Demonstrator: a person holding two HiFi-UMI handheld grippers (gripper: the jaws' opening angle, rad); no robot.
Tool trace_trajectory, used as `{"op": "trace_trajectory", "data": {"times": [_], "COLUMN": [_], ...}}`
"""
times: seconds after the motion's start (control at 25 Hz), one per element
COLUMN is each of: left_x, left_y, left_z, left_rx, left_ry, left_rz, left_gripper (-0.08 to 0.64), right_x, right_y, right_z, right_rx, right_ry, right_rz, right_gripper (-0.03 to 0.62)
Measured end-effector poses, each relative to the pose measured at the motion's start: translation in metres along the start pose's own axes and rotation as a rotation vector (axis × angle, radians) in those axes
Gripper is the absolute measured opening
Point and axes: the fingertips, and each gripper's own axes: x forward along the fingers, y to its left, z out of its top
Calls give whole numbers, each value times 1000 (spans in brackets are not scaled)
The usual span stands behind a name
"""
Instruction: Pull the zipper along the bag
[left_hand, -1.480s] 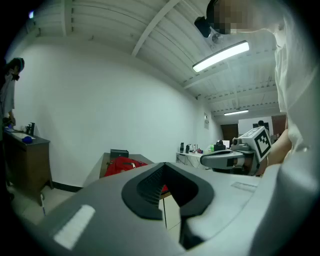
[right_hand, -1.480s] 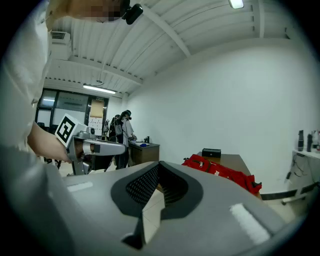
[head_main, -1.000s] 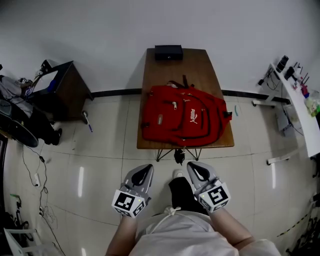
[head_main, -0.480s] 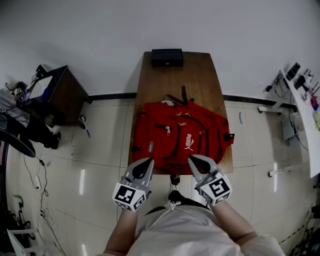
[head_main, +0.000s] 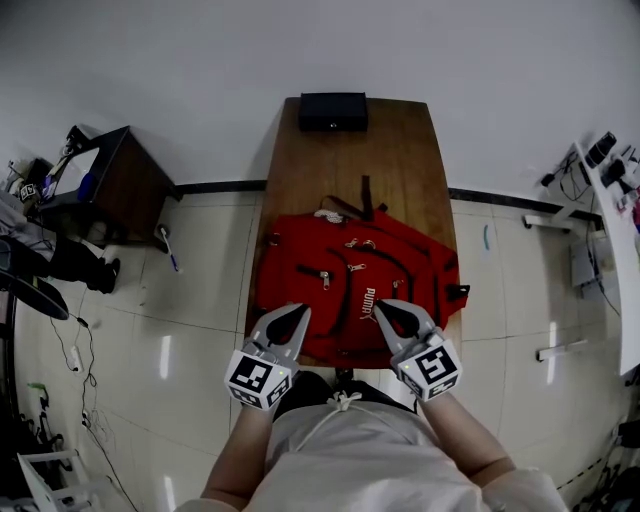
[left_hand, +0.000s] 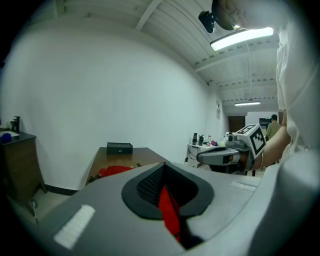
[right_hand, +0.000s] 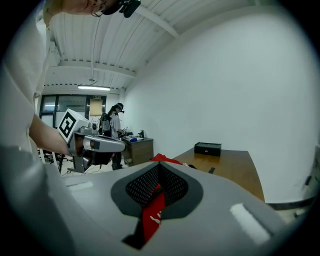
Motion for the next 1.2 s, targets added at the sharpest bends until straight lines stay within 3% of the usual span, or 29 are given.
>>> {"op": "trace_trajectory", "data": {"times": [0.28, 0.52, 0.64, 0.76, 1.2], "left_x": [35, 64, 83, 101, 126], "left_y": [10, 20, 22, 23, 23], "left_z": [-10, -32, -34, -34, -51], "left_rx": [2, 37, 54, 75, 61], "left_ry": [56, 196, 228, 255, 343], "left_rz": [-49, -66, -96, -117, -159], "left_gripper": [6, 6, 6, 6, 6], "right_x": [21, 57, 75, 87, 109], "right_y": [-23, -29, -33, -38, -42], "right_z": [-13, -31, -41, -54, -71], "right_rx": [-70, -200, -263, -315, -415], "right_ry": [58, 172, 230, 279, 356], "right_rz": [12, 77, 124, 159, 287], "right_gripper": [6, 9, 92, 118, 131]}}
